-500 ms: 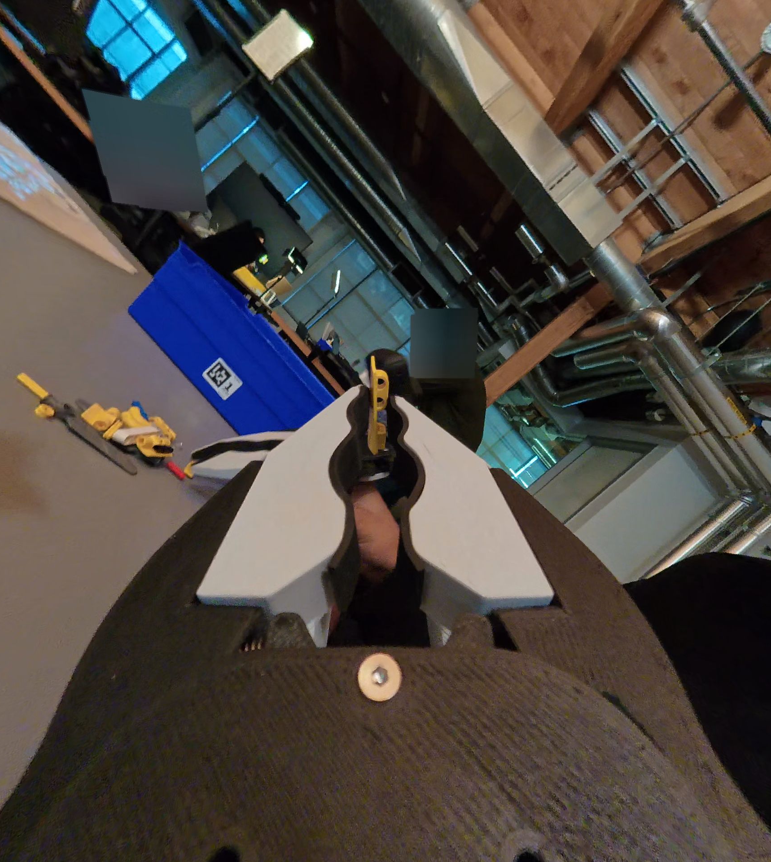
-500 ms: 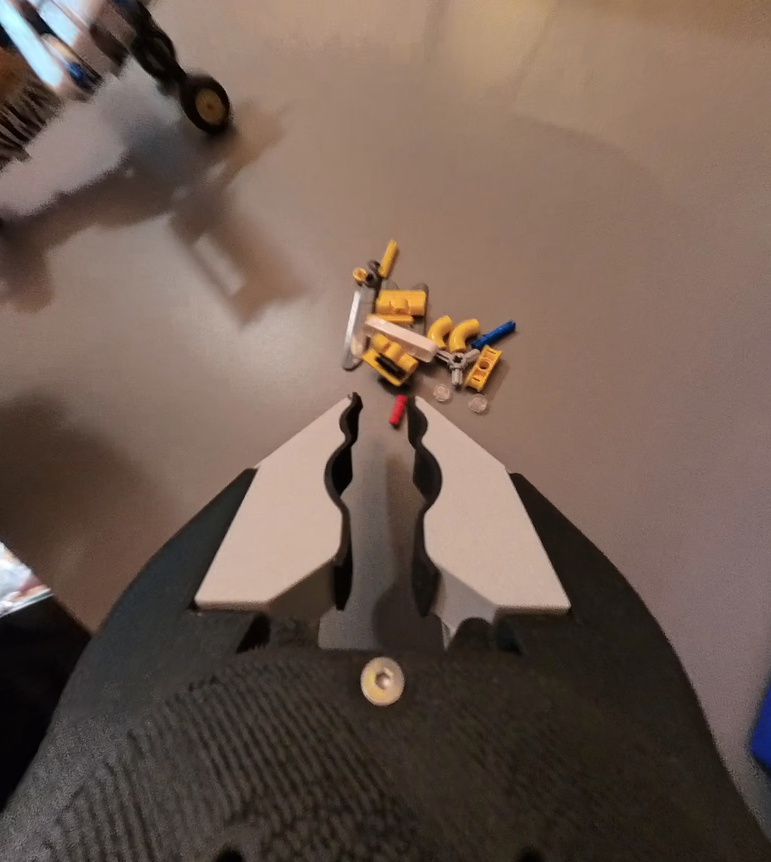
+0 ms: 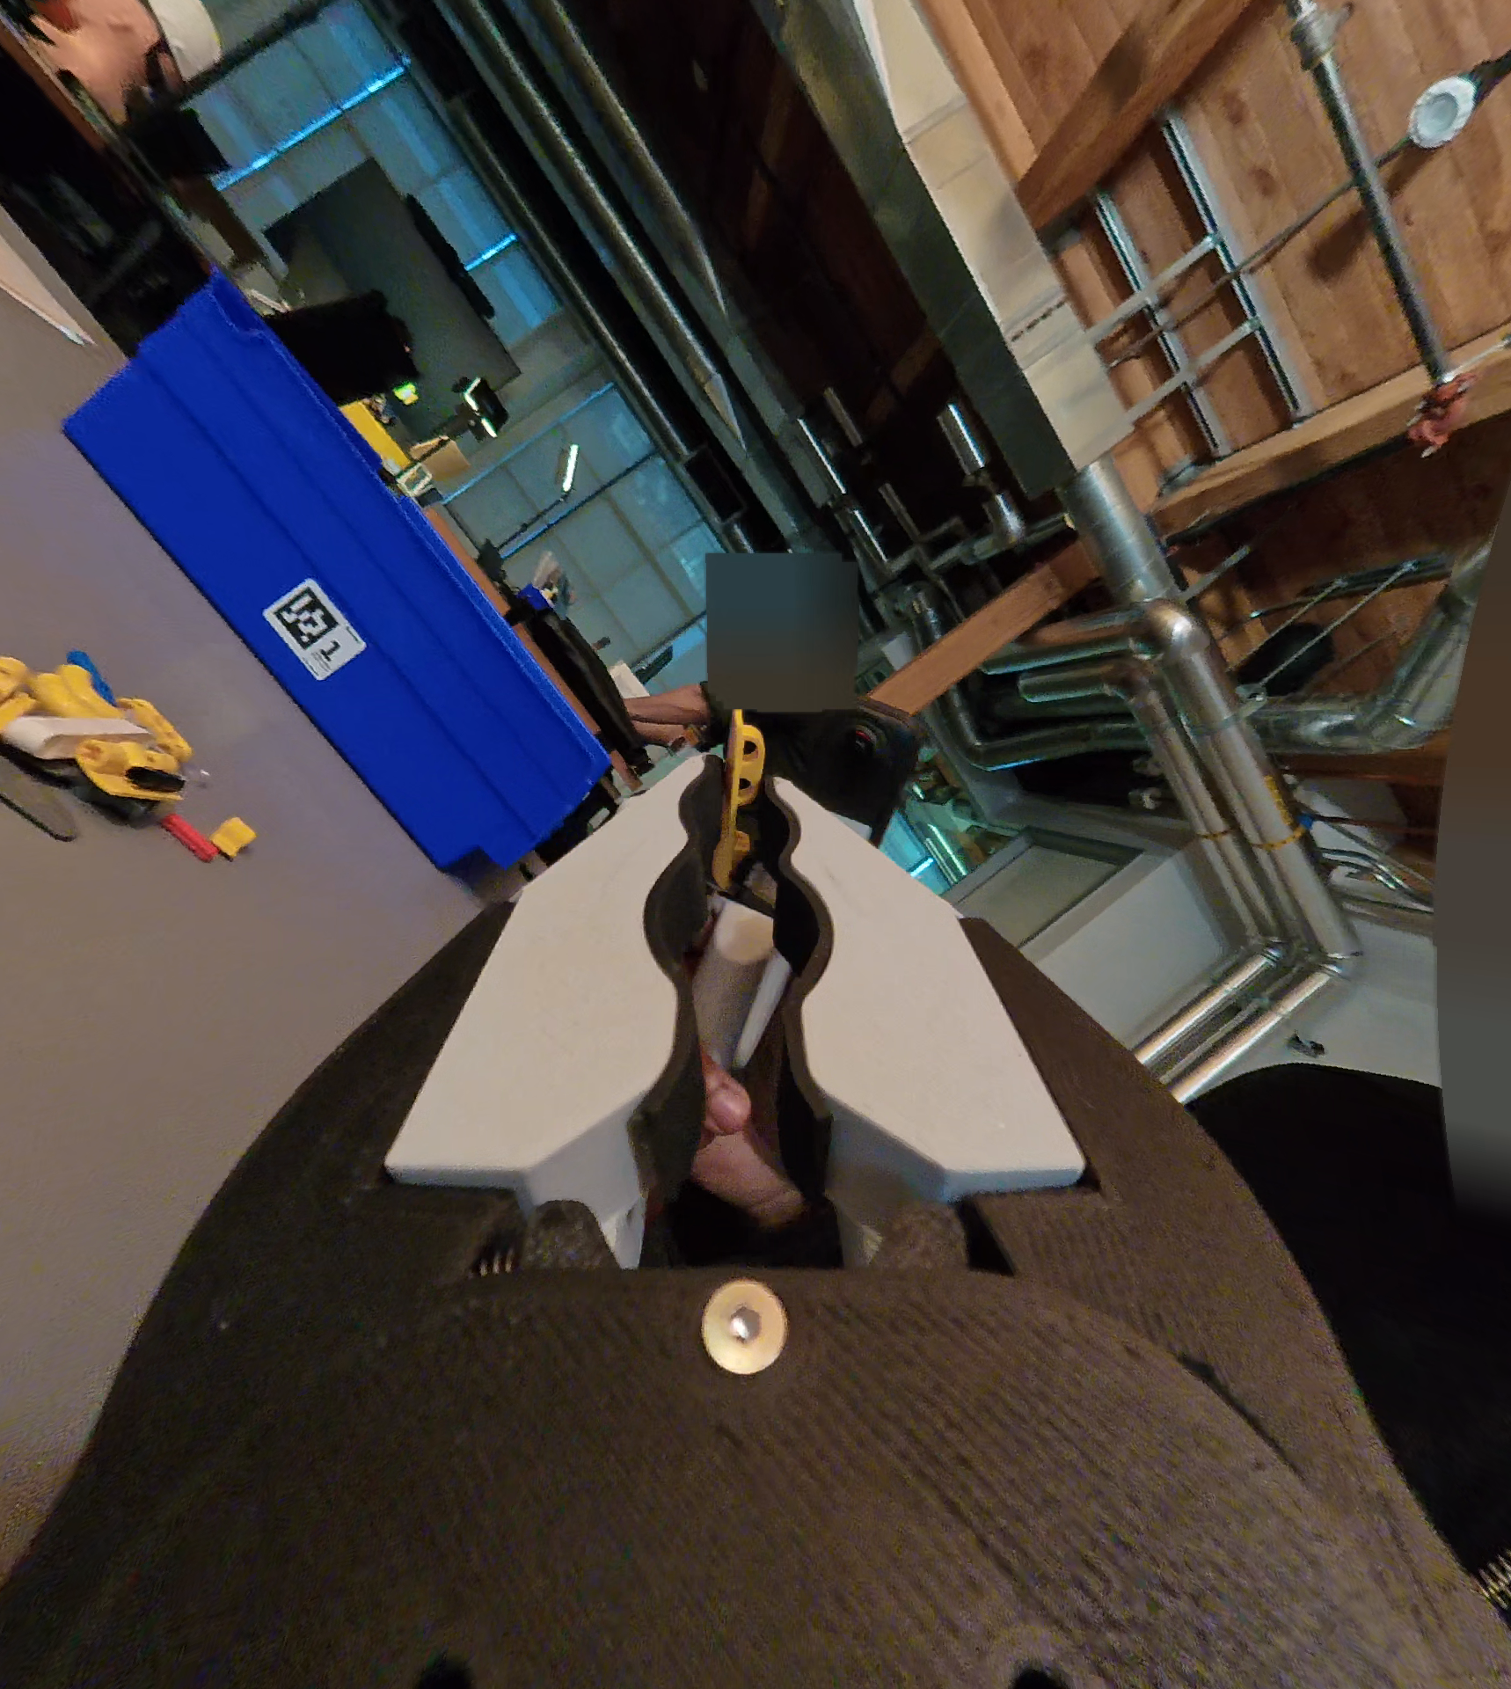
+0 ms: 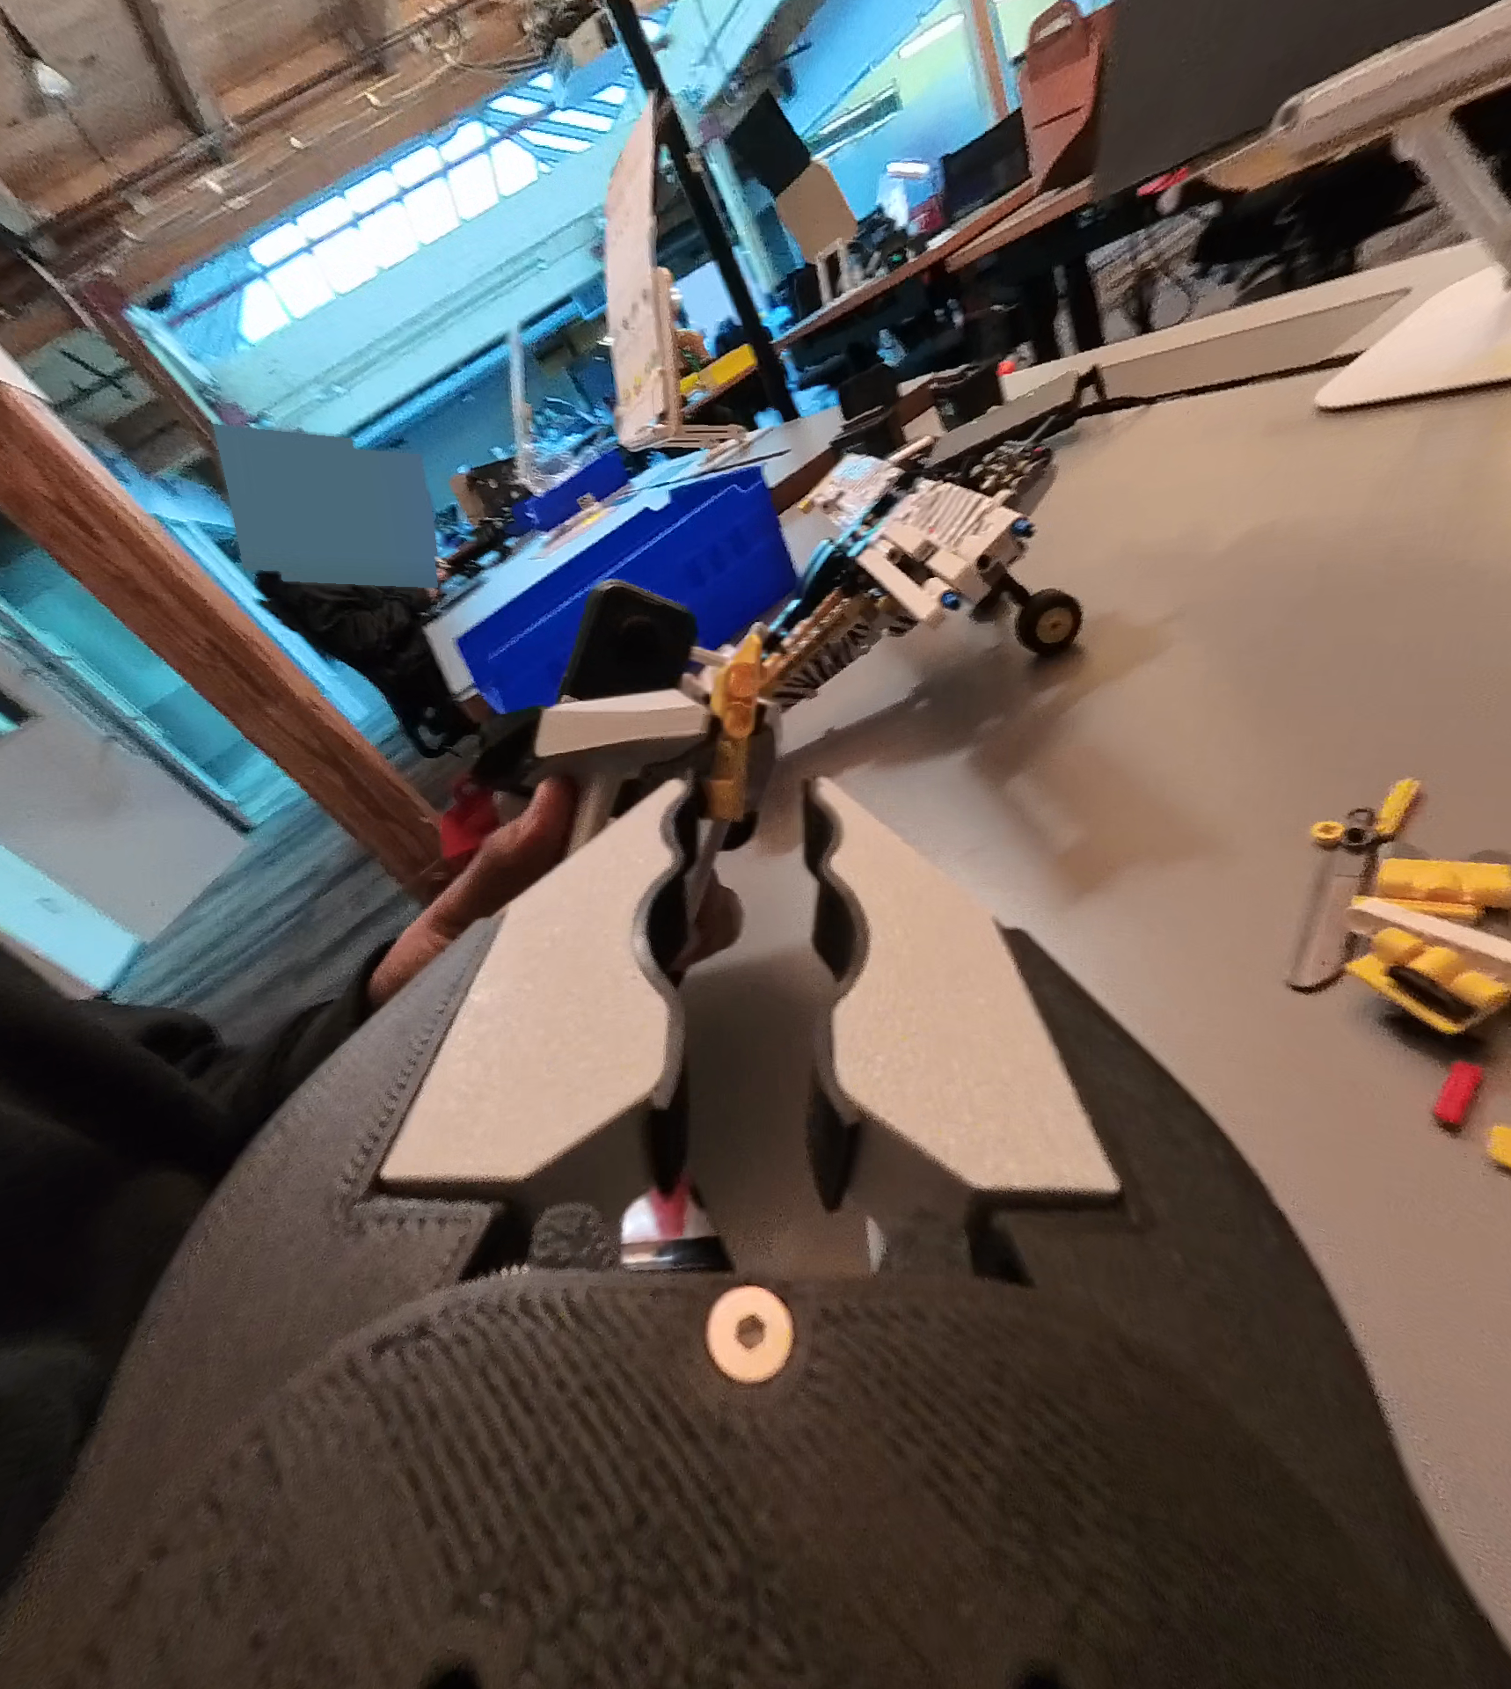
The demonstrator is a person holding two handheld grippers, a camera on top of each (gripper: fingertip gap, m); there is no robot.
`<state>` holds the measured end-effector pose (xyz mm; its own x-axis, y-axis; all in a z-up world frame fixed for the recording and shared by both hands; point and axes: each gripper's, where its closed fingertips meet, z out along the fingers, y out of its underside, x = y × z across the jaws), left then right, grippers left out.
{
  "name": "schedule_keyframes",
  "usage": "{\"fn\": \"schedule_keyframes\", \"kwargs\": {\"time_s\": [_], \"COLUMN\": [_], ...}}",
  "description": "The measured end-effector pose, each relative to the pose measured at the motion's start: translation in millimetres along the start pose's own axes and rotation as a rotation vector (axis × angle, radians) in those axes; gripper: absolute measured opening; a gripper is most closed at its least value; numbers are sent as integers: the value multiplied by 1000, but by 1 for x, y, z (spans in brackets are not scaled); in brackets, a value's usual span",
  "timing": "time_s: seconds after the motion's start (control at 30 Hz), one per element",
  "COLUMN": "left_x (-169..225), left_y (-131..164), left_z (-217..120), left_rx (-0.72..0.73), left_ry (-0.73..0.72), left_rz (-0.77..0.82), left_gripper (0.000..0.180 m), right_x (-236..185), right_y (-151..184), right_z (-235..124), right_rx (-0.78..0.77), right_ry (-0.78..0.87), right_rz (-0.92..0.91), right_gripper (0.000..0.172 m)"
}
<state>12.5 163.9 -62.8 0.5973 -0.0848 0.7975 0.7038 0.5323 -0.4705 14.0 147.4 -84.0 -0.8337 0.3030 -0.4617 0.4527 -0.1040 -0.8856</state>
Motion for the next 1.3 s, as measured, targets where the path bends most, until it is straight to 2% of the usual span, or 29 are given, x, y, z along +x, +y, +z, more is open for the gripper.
{"fn": "schedule_keyframes", "kwargs": {"time_s": [0.03,0.33,0.53,0.6,0.73,0.8,0.9,1.0,1.13,1.3], "left_x": [1,13,12,0,-25,-33,-48,-61,-61,-48], "left_y": [1,-15,-11,-2,3,2,0,-23,-49,-64], "left_z": [1,-11,-9,-8,-11,-15,-23,-39,-58,-65], "left_rx": [-1,56,29,-47,-184,-227,-278,-187,-92,-14], "left_ry": [3,70,47,-61,-366,-482,-628,-832,-1001,-1031], "left_rz": [-3,15,46,142,485,627,756,821,932,978], "left_gripper": [2,8,8,8,8,6,0,0,0,0], "right_x": [-4,-16,-13,12,105,133,155,162,166,164], "right_y": [1,-19,-20,-11,19,23,30,43,33,31], "right_z": [0,-20,-22,-23,-56,-70,-74,-67,-67,-72], "right_rx": [-1,140,135,67,-169,-178,-160,-204,-152,-146], "right_ry": [-39,-211,-217,-56,512,633,677,661,662,676], "right_rz": [27,232,246,190,37,84,186,280,275,247], "right_gripper": [6,5,4,6,6,6,6,6,7,35]}}
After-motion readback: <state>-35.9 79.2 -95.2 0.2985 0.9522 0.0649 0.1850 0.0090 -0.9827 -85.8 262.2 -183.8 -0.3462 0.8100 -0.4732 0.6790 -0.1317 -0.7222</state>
